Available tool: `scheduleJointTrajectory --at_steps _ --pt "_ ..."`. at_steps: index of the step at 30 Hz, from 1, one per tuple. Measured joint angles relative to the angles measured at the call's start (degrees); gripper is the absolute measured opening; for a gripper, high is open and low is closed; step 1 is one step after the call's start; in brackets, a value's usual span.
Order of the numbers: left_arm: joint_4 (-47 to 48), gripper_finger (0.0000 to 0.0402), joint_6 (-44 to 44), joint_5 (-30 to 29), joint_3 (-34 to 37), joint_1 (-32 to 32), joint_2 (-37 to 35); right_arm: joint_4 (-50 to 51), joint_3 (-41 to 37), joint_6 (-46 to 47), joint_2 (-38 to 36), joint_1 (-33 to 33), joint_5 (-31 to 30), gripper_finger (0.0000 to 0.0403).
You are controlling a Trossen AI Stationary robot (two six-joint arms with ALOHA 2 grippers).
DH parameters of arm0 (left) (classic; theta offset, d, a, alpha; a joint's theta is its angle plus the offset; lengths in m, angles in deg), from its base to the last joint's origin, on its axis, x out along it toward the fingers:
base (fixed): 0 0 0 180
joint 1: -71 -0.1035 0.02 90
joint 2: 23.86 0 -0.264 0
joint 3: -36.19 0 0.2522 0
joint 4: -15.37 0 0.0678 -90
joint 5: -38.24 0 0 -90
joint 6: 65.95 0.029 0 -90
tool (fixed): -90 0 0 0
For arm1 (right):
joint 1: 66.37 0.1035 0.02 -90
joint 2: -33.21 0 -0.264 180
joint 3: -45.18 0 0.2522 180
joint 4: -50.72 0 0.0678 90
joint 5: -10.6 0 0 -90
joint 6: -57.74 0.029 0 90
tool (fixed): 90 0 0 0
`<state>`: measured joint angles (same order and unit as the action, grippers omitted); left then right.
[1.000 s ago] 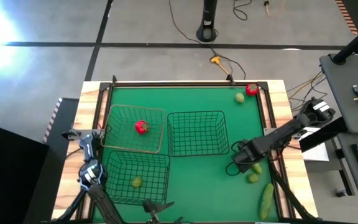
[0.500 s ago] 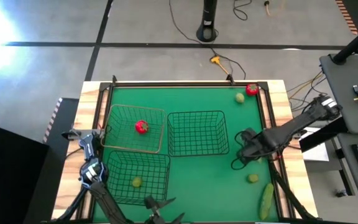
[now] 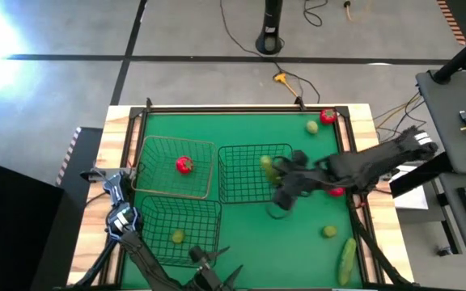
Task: Sort produce into baskets
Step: Put the top cucumber into the top black wire basket
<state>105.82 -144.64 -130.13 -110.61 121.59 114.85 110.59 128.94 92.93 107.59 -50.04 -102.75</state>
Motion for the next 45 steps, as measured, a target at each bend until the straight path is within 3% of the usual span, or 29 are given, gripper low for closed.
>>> scheduleJointTrajectory --at_steps 6,11,15,23,28,33,41,45 --pt "6.7 0.0275 -7.9 2.7 0.0 -0.1 -1.8 -6.0 0.0 -11.3 10.3 -7.8 11.7 0.0196" --pt "13.1 0.0275 -16.9 3.2 0.5 -0.5 -3.1 -5.6 0.0 -18.7 17.3 -12.1 16.2 0.0196" --pt "12.1 0.0275 -19.7 2.4 8.3 -1.3 -8.3 -5.2 0.0 -23.5 20.6 -14.1 16.8 0.0197" --pt "-9.8 0.0275 -14.6 2.3 28.6 -2.2 -17.1 -5.5 0.2 -27.0 23.8 -17.4 22.6 0.0213" --pt "-27.5 0.0275 -8.7 1.4 41.8 -2.9 -22.1 -5.3 -0.2 -17.0 23.8 -19.5 20.7 0.0235" --pt "-43.2 0.0275 -0.3 1.3 52.4 -3.7 -25.6 -5.8 0.0 -10.0 20.5 -20.1 25.6 0.0230" --pt "-54.3 0.0275 7.5 1.3 59.4 -4.1 -26.9 -6.9 -0.1 4.9 19.4 -21.8 25.3 0.0224" --pt "-55.6 0.0275 8.8 1.4 60.9 -4.0 -26.7 -8.4 -0.1 3.0 21.8 -22.4 25.8 0.0235"
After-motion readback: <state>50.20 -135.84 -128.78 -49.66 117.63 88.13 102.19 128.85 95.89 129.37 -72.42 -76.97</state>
